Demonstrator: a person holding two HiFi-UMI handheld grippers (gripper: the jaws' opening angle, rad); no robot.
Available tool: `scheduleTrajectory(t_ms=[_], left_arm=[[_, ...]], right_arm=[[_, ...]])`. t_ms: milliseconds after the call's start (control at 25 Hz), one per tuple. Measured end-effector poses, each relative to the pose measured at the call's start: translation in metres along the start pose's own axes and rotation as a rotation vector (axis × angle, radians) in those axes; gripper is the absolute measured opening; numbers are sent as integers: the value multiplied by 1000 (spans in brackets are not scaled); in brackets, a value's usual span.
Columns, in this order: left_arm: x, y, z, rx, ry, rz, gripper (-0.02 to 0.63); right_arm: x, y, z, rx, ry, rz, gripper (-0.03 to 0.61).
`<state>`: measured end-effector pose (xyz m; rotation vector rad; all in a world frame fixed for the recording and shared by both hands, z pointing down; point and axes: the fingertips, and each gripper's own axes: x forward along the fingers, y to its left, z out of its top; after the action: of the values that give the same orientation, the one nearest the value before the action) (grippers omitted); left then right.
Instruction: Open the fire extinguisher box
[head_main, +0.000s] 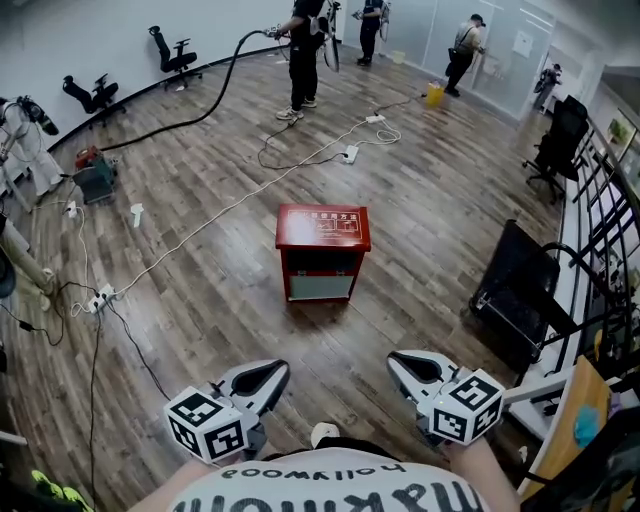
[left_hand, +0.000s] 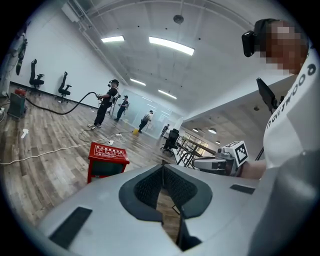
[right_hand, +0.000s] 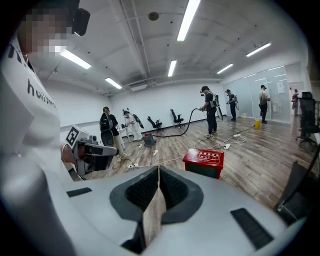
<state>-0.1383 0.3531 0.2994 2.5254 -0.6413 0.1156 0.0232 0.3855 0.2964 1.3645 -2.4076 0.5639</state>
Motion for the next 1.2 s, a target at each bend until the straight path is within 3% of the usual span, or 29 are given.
scheduleTrajectory(t_ms=[320, 840, 1200], left_arm=[[42, 13, 7, -10, -25, 37, 11], [68, 11, 4, -4, 28, 29, 11], [108, 40, 36, 11, 46, -29, 11]], right_arm=[[17, -36, 1, -104, 54, 51, 11], [41, -46, -15, -82, 112, 114, 11], [63, -75, 10, -73, 115, 83, 11]])
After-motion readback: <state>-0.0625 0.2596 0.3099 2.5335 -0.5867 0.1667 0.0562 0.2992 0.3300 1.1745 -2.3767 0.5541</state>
